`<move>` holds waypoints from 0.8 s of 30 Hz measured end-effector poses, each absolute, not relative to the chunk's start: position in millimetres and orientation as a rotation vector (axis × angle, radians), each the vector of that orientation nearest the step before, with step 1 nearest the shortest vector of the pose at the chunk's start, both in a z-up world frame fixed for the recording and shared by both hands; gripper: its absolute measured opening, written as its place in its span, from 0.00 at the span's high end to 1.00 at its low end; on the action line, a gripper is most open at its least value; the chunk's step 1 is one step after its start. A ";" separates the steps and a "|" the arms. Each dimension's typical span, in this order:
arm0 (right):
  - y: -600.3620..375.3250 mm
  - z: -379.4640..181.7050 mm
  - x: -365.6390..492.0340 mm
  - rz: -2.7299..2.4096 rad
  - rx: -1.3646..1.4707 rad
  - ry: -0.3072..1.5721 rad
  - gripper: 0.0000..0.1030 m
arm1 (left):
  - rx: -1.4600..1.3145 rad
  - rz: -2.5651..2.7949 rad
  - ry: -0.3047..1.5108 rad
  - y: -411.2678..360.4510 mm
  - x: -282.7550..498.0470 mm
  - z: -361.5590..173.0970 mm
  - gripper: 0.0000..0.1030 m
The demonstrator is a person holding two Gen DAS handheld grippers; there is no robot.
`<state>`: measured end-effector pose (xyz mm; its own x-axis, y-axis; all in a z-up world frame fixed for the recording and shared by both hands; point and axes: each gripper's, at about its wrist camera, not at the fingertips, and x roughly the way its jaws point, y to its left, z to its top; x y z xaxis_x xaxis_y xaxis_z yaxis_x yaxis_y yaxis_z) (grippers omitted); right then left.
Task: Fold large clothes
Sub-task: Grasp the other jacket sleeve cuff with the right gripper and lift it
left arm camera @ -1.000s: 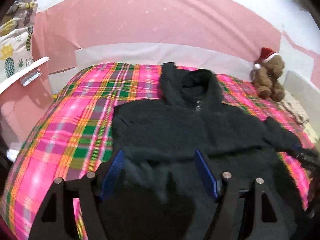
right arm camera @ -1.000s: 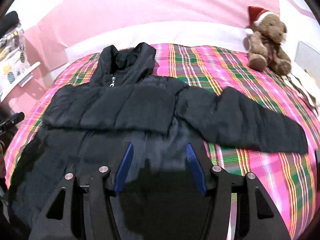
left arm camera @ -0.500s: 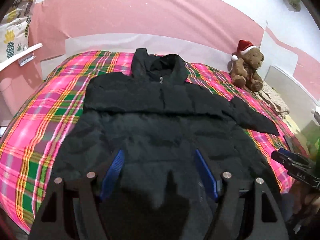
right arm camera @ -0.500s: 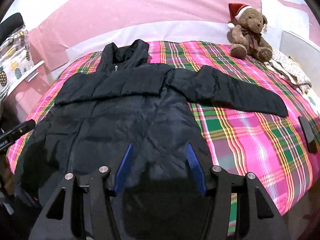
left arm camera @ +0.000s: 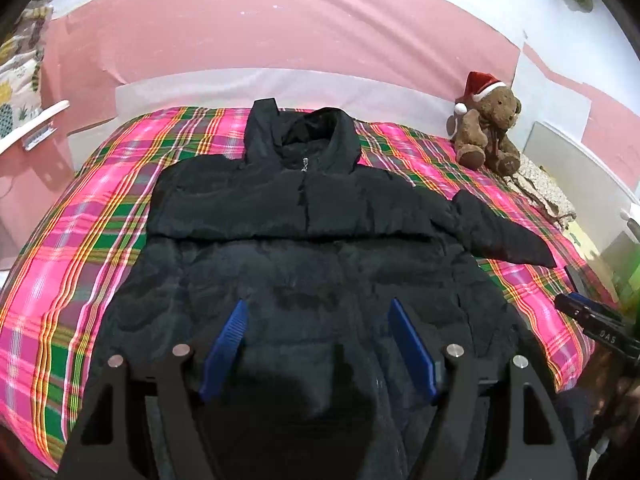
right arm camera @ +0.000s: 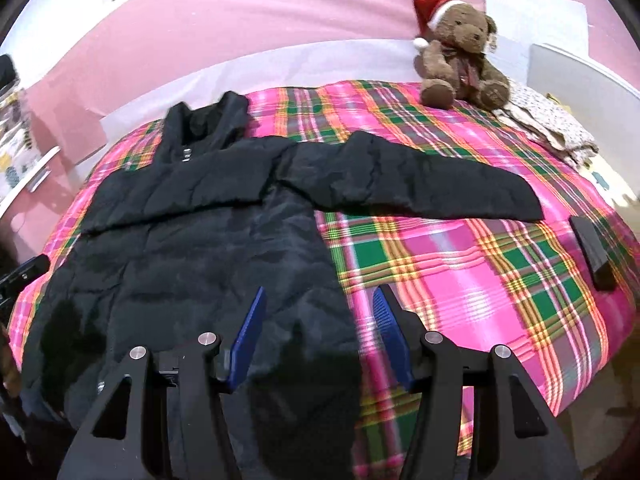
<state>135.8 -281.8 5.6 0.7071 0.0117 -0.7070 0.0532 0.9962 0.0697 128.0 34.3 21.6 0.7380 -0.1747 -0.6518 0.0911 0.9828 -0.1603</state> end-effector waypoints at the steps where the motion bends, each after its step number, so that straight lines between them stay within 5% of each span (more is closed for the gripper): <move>1: -285.7 5.1 138.7 -0.032 0.089 0.788 0.46 | -0.113 -0.145 0.726 31.8 132.8 22.3 0.26; 24: -444.9 -66.5 248.6 -0.205 0.406 0.897 0.46 | -0.040 -0.114 0.758 19.5 258.7 -7.1 0.21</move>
<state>248.6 -444.9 -66.5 0.6115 -0.0047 -0.7912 0.3390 0.9051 0.2566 258.7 19.5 -7.1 0.7202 -0.1173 -0.6838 0.0886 0.9931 -0.0770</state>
